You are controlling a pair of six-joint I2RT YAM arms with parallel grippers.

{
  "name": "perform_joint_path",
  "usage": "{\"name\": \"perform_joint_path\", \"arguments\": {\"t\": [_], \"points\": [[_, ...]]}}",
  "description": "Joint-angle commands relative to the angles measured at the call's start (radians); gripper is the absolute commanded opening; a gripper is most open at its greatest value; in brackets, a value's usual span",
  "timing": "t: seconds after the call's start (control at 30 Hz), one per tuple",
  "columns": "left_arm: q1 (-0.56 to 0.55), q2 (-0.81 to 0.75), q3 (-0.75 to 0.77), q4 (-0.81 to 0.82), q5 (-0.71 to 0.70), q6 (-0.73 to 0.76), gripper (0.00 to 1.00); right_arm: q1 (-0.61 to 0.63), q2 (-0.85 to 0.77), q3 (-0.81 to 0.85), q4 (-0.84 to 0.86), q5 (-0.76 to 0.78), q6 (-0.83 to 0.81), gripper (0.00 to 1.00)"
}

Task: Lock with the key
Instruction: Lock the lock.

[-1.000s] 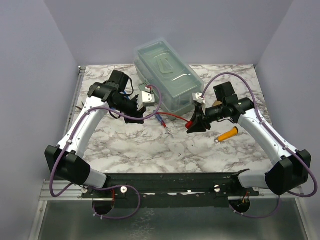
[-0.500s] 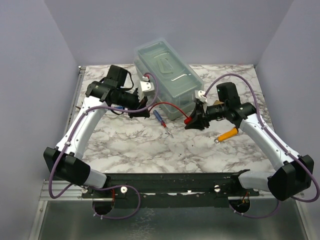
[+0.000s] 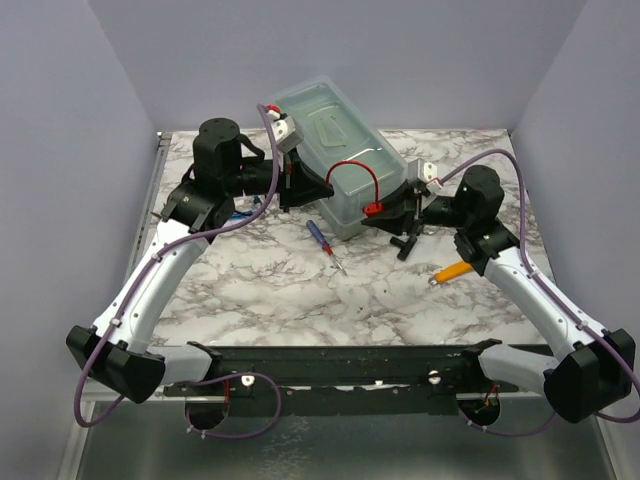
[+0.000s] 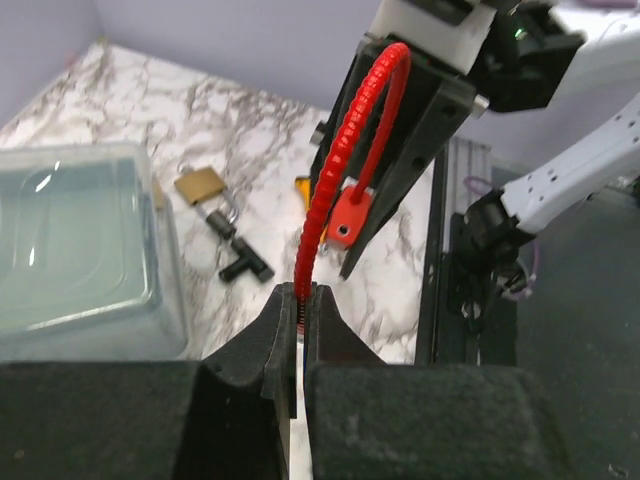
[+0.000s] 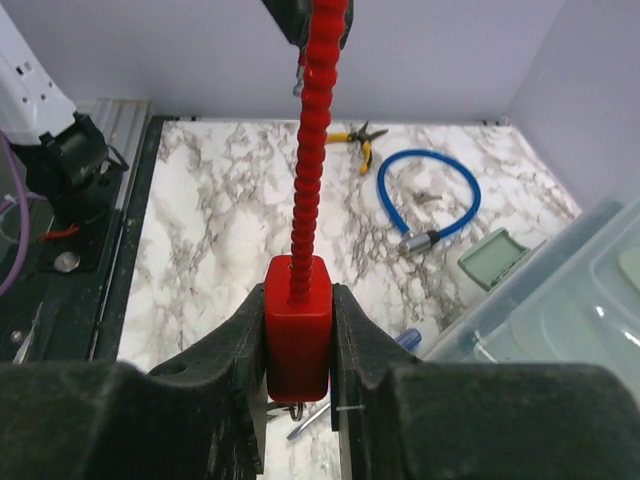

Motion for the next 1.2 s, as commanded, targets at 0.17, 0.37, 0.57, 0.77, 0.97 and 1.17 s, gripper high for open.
{"name": "perform_joint_path", "arguments": {"t": [0.17, 0.37, 0.57, 0.77, 0.97, 1.17], "points": [[-0.074, -0.021, -0.096, 0.435, -0.050, -0.315, 0.00, 0.010, 0.024, -0.009, 0.324, 0.025, 0.275, 0.00], [-0.112, 0.001, -0.090, 0.475, -0.052, -0.330, 0.00, 0.018, 0.037, -0.011, 0.347, 0.015, 0.329, 0.00], [-0.134, 0.011, -0.087, 0.478, -0.041, -0.336, 0.00, 0.025, 0.049, -0.009, 0.380, 0.019, 0.362, 0.00], [-0.151, 0.012, -0.115, 0.491, -0.040, -0.338, 0.00, 0.032, 0.053, -0.016, 0.414, 0.022, 0.393, 0.00], [-0.164, 0.027, -0.113, 0.499, -0.035, -0.336, 0.00, 0.041, 0.056, -0.015, 0.441, 0.024, 0.419, 0.00], [-0.175, 0.036, -0.117, 0.502, -0.030, -0.340, 0.00, 0.047, 0.055, -0.018, 0.460, 0.028, 0.434, 0.00]]}}
